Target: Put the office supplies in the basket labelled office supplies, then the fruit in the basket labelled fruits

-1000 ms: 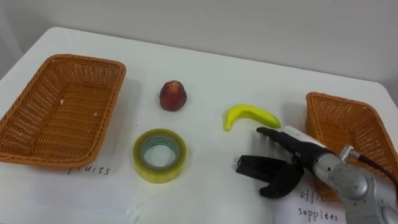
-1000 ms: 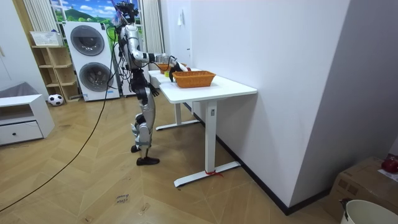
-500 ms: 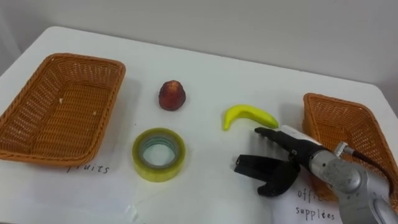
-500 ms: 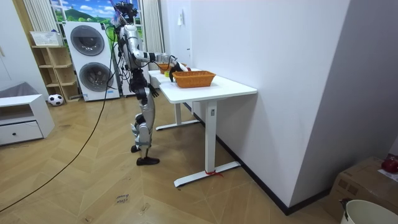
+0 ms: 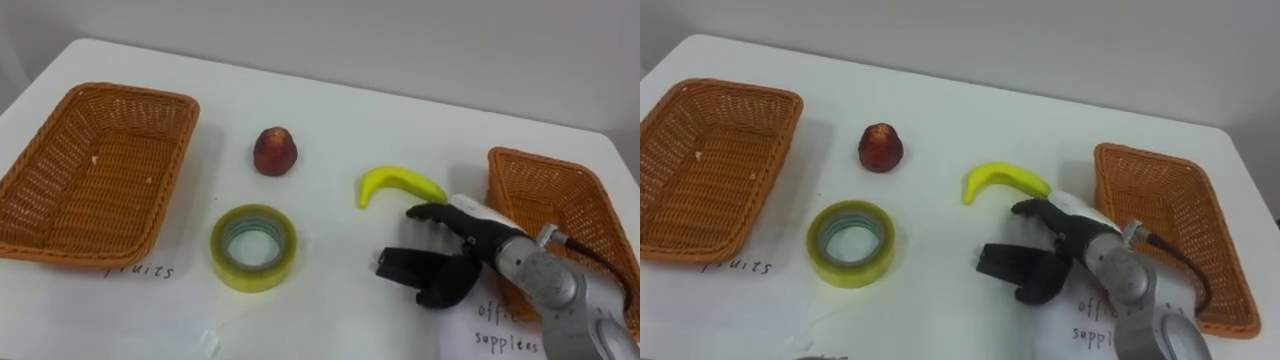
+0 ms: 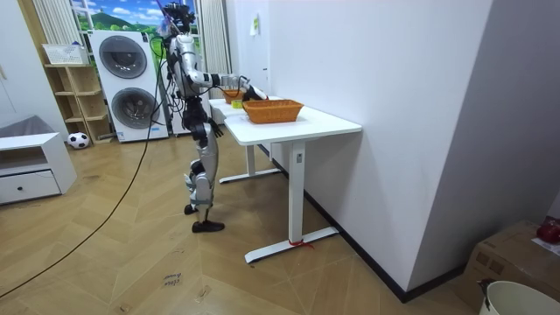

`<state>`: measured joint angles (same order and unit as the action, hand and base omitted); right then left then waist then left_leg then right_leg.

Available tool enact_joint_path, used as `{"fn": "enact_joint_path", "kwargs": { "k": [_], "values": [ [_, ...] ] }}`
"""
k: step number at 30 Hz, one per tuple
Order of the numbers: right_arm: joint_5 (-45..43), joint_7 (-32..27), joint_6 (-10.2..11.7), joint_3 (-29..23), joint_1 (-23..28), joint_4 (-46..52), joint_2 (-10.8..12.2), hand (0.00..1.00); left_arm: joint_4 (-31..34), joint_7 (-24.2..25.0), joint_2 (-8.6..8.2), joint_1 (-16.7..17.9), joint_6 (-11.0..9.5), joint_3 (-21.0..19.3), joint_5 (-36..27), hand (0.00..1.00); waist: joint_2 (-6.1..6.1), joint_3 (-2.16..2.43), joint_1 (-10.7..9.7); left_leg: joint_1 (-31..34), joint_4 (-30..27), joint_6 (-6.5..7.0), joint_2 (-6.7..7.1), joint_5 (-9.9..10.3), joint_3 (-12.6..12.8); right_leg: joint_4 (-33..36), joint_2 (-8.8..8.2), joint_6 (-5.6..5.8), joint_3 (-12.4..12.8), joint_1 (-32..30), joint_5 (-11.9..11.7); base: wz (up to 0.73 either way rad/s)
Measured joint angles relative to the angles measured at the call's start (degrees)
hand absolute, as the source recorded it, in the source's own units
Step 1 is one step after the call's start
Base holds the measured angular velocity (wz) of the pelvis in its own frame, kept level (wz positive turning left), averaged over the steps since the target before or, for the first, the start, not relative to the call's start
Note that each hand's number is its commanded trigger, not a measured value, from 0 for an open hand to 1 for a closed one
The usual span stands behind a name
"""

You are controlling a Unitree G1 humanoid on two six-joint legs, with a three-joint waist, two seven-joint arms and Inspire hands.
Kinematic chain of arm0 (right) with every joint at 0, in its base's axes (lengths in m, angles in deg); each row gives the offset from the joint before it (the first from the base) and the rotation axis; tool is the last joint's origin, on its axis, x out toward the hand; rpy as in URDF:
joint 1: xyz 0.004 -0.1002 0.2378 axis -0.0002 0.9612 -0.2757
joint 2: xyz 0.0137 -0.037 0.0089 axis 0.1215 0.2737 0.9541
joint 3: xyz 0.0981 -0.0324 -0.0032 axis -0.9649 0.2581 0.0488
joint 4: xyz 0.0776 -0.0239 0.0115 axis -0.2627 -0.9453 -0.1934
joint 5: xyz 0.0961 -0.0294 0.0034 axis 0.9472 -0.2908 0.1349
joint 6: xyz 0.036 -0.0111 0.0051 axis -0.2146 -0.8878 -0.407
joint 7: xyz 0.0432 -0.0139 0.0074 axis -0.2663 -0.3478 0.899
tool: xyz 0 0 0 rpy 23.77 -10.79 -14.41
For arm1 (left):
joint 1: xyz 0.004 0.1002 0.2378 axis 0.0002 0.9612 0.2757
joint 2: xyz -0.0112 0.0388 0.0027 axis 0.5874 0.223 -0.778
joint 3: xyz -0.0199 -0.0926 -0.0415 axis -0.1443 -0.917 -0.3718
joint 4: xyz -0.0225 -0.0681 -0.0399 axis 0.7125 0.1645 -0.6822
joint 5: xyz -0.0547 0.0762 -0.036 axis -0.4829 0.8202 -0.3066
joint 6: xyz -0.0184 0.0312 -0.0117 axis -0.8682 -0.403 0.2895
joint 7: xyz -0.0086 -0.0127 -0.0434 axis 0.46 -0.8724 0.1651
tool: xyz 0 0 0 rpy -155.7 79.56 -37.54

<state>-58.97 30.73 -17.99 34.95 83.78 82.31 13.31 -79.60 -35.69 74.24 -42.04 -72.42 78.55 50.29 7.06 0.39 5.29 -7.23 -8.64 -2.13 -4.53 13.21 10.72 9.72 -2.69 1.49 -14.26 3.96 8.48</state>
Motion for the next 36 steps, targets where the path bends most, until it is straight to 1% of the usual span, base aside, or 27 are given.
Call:
{"fn": "enact_joint_path", "kwargs": {
  "k": [3,6,12,14,17,23,30,31,32,33,34,35,36],
  "values": [
    [-1.69,-0.77,-0.02,0.29,-0.87,-0.63,0.50,1.00,0.00,-0.32,0.04,-0.03,-0.15,0.19,0.00,0.00,0.04,0.02,0.11,-0.01,-0.02,0.00,0.02,0.00,-0.06,-0.04,-0.02,0.00,0.00,-0.07,0.00,0.00],
    [-3.95,-2.16,0.07,1.52,-1.68,-1.24,0.51,1.00,0.00,-0.63,0.13,0.00,-0.62,0.48,-0.01,0.00,0.12,0.04,0.10,-0.05,-0.08,0.01,0.12,-0.01,-0.17,-0.08,-0.12,0.00,0.03,-0.07,0.00,0.00],
    [-3.69,-2.44,0.17,1.87,-2.02,-1.66,0.54,1.00,-0.06,-1.27,0.63,-0.27,-1.21,0.93,-0.02,0.00,0.56,0.00,0.15,-0.09,-0.08,0.01,0.16,-0.01,-0.17,-0.15,-0.15,0.02,-0.07,-0.10,0.00,0.00],
    [-2.56,-2.42,0.16,1.84,-1.97,-1.63,0.55,1.00,-0.28,-1.32,0.68,-0.28,-1.74,0.93,-0.02,0.00,0.56,0.00,0.39,-0.10,-0.07,0.01,0.15,-0.01,-0.15,-0.20,-0.14,0.02,-0.06,-0.10,0.00,0.00],
    [-0.64,-2.38,0.13,1.64,-1.83,-1.09,0.56,1.00,-0.33,-1.36,0.76,-0.28,-1.74,0.91,-0.01,0.00,0.53,-0.02,0.41,-0.04,-0.07,0.01,0.13,-0.01,-0.07,-0.20,-0.13,0.02,-0.18,-0.13,0.00,0.00],
    [-0.19,-1.55,0.16,1.52,-1.74,-0.41,0.58,1.00,-0.30,-1.38,0.78,-0.29,-1.78,0.86,-0.01,0.00,0.40,-0.07,0.88,0.08,0.46,0.02,0.07,-0.01,0.03,0.03,-0.04,-0.01,-0.21,-0.54,-0.02,-0.01],
    [3.06,-1.89,0.68,0.62,-0.51,1.15,-0.51,1.00,-0.14,-1.73,1.02,-0.30,-1.91,0.83,-0.18,0.00,0.23,-0.12,1.12,0.50,0.17,0.02,0.05,-0.02,0.06,-0.03,0.07,-0.07,0.31,-0.96,-0.08,-0.03],
    [4.07,-2.08,0.71,0.07,0.01,1.80,-0.92,1.00,-0.13,-2.18,0.99,-0.22,-1.94,0.85,-0.19,0.00,0.11,-0.21,1.26,0.31,0.12,0.03,0.07,-0.03,0.23,-0.04,0.11,-0.07,0.97,-0.96,-0.08,-0.15],
    [5.20,-2.51,0.78,-0.05,0.42,2.36,-1.13,1.00,-0.10,-2.88,0.89,-0.06,-1.95,0.87,-0.20,0.00,-0.19,-0.43,1.27,-0.05,0.13,0.03,0.08,-0.03,0.25,-0.03,0.18,-0.06,1.57,-0.83,-0.08,-0.17],
    [5.40,-2.56,0.88,-0.17,0.55,2.67,-1.10,1.00,-0.09,-3.10,0.84,0.06,-1.95,0.87,-0.17,0.00,-0.40,-0.57,1.21,-0.15,0.13,0.03,0.11,-0.02,0.14,-0.03,0.18,-0.06,1.62,-0.77,-0.09,-0.14],
    [5.88,-2.47,1.48,-0.64,0.59,3.11,-1.05,1.00,-0.09,-3.13,0.81,0.00,-2.05,0.82,-0.17,0.00,-0.75,-0.81,1.01,-0.18,0.15,0.03,0.15,-0.03,0.11,-0.03,0.16,-0.03,1.66,-0.76,-0.10,-0.05],
    [6.89,-2.47,1.91,-1.19,0.60,3.46,-1.05,1.00,-0.08,-3.26,0.85,-0.05,-2.73,0.75,-0.16,0.00,-1.04,-1.01,0.81,-0.18,0.16,0.03,0.15,-0.02,0.11,-0.02,0.16,-0.02,1.63,-0.77,-0.11,0.00],
    [7.58,-2.48,1.93,-1.35,0.61,3.60,-1.07,1.00,-0.09,-3.39,0.87,-0.02,-3.01,0.75,-0.16,0.00,-1.14,-1.08,0.70,-0.18,0.16,0.03,0.14,-0.03,0.11,-0.02,0.16,-0.02,1.62,-0.76,-0.11,0.00]
  ]
}}
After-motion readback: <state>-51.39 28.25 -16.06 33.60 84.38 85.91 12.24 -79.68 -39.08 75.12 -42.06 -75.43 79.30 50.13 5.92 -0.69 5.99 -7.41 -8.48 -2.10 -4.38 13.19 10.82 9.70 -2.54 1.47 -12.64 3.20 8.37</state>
